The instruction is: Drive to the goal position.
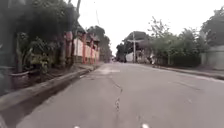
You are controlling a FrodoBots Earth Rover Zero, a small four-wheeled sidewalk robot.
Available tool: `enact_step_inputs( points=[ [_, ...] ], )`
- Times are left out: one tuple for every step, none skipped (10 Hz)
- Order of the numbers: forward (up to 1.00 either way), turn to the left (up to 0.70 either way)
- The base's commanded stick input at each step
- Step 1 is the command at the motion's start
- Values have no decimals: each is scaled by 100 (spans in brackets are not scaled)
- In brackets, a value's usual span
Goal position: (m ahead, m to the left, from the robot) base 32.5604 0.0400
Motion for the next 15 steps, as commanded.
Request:
enact_step_inputs(
  points=[
    [100, 0],
    [100, 0],
    [100, 0],
    [100, 0],
    [100, 0],
    [100, 0],
    [100, 0],
    [100, 0],
    [100, 0],
    [100, 0],
    [100, 0],
    [100, 0],
    [100, 0],
    [100, 0],
    [100, 0]
  ],
)
